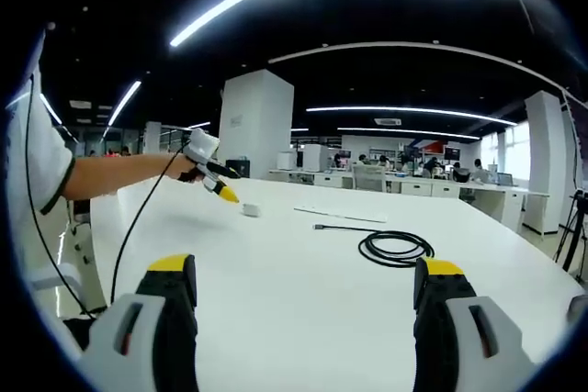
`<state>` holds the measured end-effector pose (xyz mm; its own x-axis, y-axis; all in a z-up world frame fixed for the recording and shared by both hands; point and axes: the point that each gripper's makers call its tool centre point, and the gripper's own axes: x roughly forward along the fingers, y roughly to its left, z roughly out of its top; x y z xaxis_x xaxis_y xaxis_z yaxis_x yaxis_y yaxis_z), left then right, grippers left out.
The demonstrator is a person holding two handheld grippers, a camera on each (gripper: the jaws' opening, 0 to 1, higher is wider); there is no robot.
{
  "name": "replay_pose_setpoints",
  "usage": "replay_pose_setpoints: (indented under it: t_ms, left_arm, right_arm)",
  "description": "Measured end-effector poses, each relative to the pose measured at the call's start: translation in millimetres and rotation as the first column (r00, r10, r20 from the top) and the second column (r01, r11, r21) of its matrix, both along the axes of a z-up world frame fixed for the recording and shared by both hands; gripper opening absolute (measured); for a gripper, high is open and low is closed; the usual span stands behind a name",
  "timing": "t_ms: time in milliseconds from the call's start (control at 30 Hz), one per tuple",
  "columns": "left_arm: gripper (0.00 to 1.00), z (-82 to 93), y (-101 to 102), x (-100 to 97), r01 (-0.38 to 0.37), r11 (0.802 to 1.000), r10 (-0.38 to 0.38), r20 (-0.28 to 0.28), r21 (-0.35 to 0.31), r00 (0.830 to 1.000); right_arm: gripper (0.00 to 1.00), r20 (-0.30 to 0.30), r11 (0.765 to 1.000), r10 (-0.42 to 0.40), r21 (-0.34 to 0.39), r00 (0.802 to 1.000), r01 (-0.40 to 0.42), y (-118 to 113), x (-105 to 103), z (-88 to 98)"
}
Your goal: Plug the desk Type‑C cable into the charger adapter.
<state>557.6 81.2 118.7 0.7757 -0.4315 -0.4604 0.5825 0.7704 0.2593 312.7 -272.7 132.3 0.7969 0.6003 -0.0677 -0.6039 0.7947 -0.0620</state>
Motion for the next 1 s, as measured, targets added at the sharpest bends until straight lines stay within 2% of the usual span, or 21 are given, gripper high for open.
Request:
replay_pose_setpoints:
  t_ms: [133, 367, 533, 567, 833, 900, 1000]
  left_arm:
    - [0.98, 0.3, -2.6, 7.0, 0.018, 1.000, -0.018, -0.006, 0.012, 1.000]
    - [0.86, -3.3, -7.8, 12.5, 0.059, 0.998, -0.059, -0.004, 0.014, 0.998]
    - [0.79, -12.1, -7.8, 14.5, 0.073, 0.997, -0.072, -0.021, 0.034, 0.997]
    - [0.78, -16.2, -8.3, 14.5, 0.078, 0.996, -0.076, -0.043, 0.036, 0.996]
    - [0.65, -25.3, -15.1, 17.5, 0.130, 0.989, -0.123, -0.083, 0.075, 0.989]
    - [0.58, -28.1, -15.8, 17.7, 0.141, 0.987, -0.133, -0.101, 0.077, 0.986]
    - [0.53, -29.4, -15.2, 21.0, 0.136, 0.988, -0.128, -0.115, 0.070, 0.985]
  right_arm:
    - [1.00, -0.001, 1.000, -0.001, -0.003, 1.000, 0.001, -1.1, 0.4, 0.1]
    - [1.00, -0.005, 1.000, -0.004, -0.005, 1.000, 0.004, -2.9, 1.6, -1.7]
    - [1.00, -0.005, 1.000, -0.007, -0.005, 1.000, 0.007, -4.9, 2.4, -1.4]
    - [1.00, -0.005, 1.000, -0.009, -0.001, 1.000, 0.009, -6.0, 2.9, -1.4]
    - [1.00, -0.007, 1.000, -0.013, 0.000, 1.000, 0.013, -8.1, 3.7, -2.3]
    - [1.00, -0.007, 1.000, -0.012, 0.001, 1.000, 0.012, -8.2, 3.5, -2.2]
    - [1.00, -0.007, 1.000, -0.013, -0.001, 1.000, 0.013, -9.1, 3.3, -2.7]
